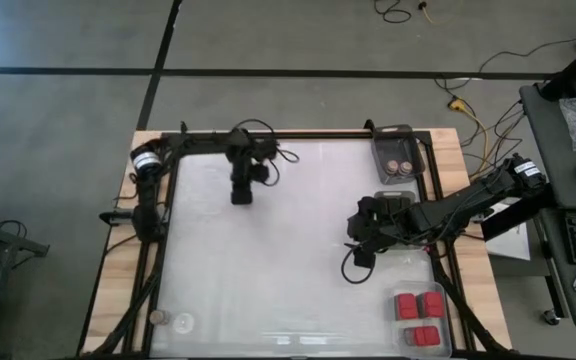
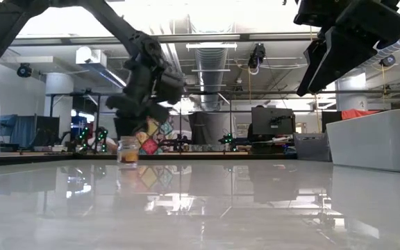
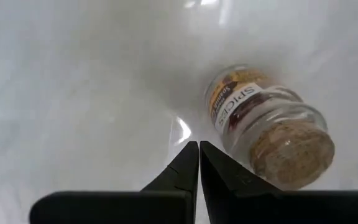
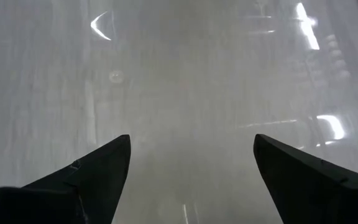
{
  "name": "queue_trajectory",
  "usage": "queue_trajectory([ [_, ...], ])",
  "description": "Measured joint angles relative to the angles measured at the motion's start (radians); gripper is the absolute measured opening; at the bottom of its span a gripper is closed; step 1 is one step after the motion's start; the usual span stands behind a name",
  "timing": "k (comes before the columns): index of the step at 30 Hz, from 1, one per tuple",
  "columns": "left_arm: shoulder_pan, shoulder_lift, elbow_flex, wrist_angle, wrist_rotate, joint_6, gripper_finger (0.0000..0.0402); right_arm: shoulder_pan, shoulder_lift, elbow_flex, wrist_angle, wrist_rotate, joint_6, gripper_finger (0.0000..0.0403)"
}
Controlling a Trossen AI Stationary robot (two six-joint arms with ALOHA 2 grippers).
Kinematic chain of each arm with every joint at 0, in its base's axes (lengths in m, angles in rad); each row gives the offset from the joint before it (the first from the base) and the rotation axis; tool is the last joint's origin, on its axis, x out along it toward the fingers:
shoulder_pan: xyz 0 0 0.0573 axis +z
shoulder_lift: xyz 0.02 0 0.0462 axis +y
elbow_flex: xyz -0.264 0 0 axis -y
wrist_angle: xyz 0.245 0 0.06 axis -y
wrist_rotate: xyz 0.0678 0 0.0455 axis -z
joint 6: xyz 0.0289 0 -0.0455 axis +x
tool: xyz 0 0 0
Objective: Sort spices by type
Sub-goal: Put the brown seasoning bottle into the black bin
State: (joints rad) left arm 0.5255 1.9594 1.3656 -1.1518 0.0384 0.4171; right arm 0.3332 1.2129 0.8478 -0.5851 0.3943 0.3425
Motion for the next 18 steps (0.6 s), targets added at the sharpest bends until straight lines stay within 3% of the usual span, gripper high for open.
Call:
queue_trajectory([
  [7,-0.157,0.000,0.016,0.075,0.231,-0.008,0.0000,0.000,0.000,0.000,0.018,0.002,-0.008,0.0325],
  [18,-0.304,-0.048,-0.029,0.040,0.234,-0.151,0.0000,0.000,0.000,0.000,0.157,0.002,-0.129,0.0333],
])
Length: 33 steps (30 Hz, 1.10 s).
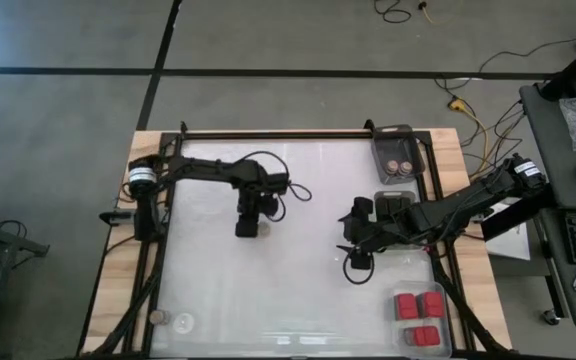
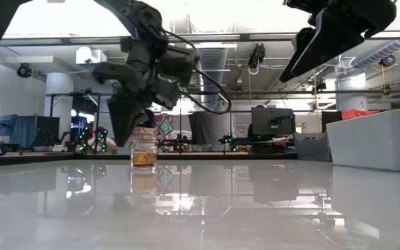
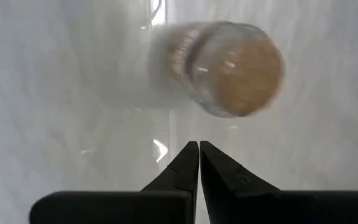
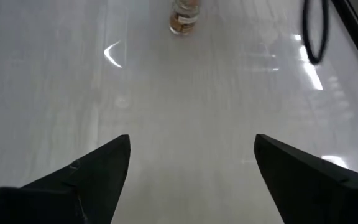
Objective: Sort spices by type
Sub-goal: Put the brown seasoning bottle into the black bin
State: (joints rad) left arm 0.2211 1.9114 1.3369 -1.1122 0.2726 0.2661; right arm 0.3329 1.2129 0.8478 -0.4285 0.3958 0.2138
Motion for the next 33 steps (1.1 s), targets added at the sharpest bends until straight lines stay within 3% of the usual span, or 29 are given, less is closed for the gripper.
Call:
queue_trajectory([
  [4,-0.067,-0.058,-0.088,0.071,0.000,-0.126,0.0000,0.000,0.000,0.000,-0.001,0.000,-0.018,0.0338],
  [12,-0.177,-0.119,-0.227,0.399,-0.043,-0.364,0.0000,0.000,0.000,0.000,0.000,0.000,-0.078,0.0323],
  [17,-0.159,-0.118,-0.227,0.423,-0.153,-0.347,0.0000,0.000,0.000,0.000,0.000,-0.001,-0.074,0.0317],
  [26,-0.073,-0.116,-0.256,0.629,-0.224,-0.214,0.0000,-0.009,0.005,0.000,0.029,-0.002,-0.065,0.0336],
  [30,-0.047,-0.116,-0.263,0.709,-0.291,-0.155,0.0000,-0.055,0.029,0.000,0.066,-0.011,-0.105,0.0344],
  [33,-0.031,-0.116,-0.265,0.786,-0.292,-0.127,0.0000,-0.113,0.064,0.017,0.073,-0.082,-0.163,0.0345],
])
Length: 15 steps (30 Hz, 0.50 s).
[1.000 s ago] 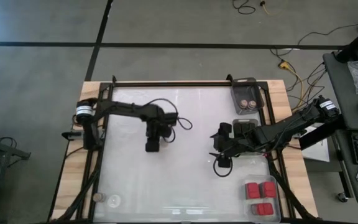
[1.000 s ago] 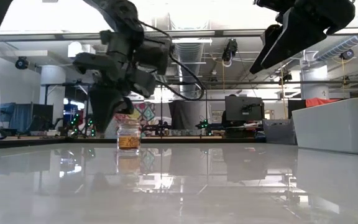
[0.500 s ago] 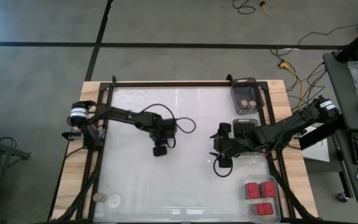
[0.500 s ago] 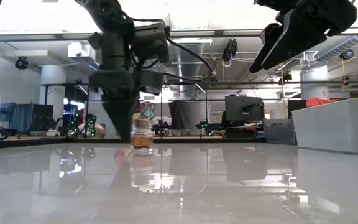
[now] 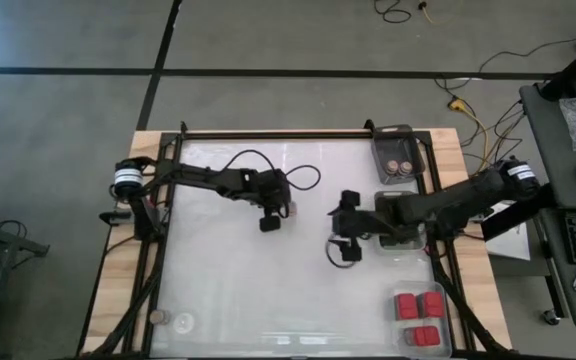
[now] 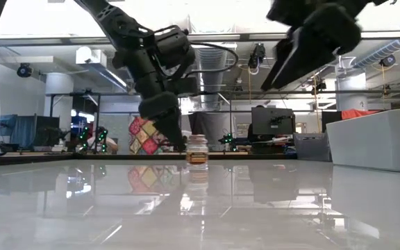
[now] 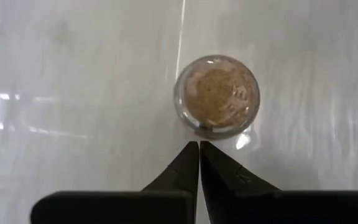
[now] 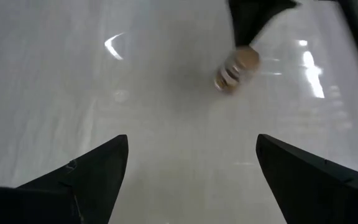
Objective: Sort spices by type
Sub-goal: Put the brown seasoning bottle into the black bin
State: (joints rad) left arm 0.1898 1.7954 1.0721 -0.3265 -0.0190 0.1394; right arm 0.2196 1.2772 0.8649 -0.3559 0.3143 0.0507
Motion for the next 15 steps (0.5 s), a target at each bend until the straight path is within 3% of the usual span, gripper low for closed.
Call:
queue_trajectory([
  [7,0.033,-0.038,-0.041,0.017,0.001,0.055,0.0000,-0.128,0.143,0.163,-0.051,-0.188,-0.195,0.0345],
  [15,0.100,-0.321,-0.369,0.278,-0.011,0.003,0.0000,-0.248,0.383,0.446,-0.277,-0.278,-0.505,0.0342],
])
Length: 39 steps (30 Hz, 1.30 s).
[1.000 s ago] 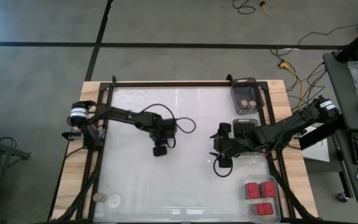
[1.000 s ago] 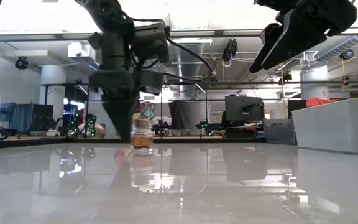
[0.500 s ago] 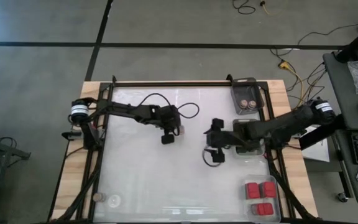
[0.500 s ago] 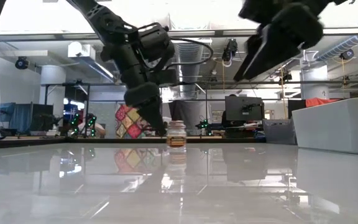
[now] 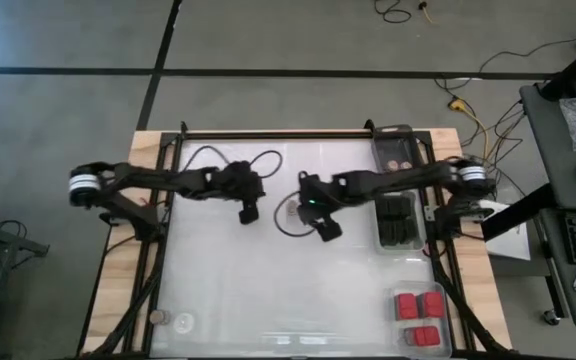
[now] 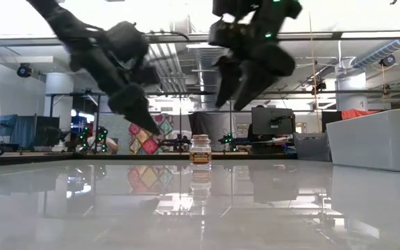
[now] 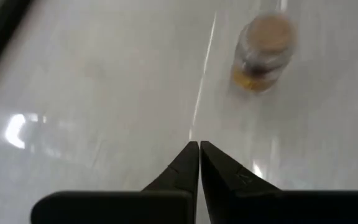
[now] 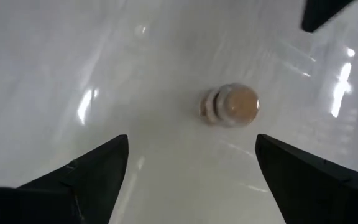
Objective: Sort spices by type
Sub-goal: Put the brown seasoning bottle into the black bin
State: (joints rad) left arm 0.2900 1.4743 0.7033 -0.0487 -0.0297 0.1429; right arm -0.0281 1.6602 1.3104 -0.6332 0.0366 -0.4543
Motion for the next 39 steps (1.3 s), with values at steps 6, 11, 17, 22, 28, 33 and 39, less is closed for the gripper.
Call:
queue_trajectory([
  [6,-0.015,-0.134,-0.108,0.097,-0.004,-0.003,0.0000,-0.040,0.198,0.243,-0.170,0.015,-0.267,0.0325],
  [11,-0.015,-0.183,-0.158,0.089,-0.006,0.016,0.0000,-0.050,0.327,0.376,-0.254,0.035,-0.532,0.0306],
  [17,-0.011,-0.202,-0.192,0.064,-0.006,0.031,0.0000,-0.042,0.437,0.523,-0.305,0.201,-0.658,0.0283],
  [22,-0.012,-0.207,-0.229,0.061,-0.006,0.002,0.0000,-0.051,0.459,0.577,-0.380,0.167,-0.694,0.0269],
  [28,-0.012,-0.214,-0.244,0.062,-0.006,-0.029,0.0000,-0.066,0.457,0.543,-0.377,0.158,-0.805,0.0269],
  [33,-0.013,-0.214,-0.244,0.075,-0.006,-0.046,0.0000,-0.071,0.458,0.503,-0.380,0.148,-0.902,0.0277],
  [39,-0.013,-0.214,-0.244,0.100,-0.005,-0.048,0.0000,-0.070,0.457,0.503,-0.349,0.147,-0.958,0.0285],
])
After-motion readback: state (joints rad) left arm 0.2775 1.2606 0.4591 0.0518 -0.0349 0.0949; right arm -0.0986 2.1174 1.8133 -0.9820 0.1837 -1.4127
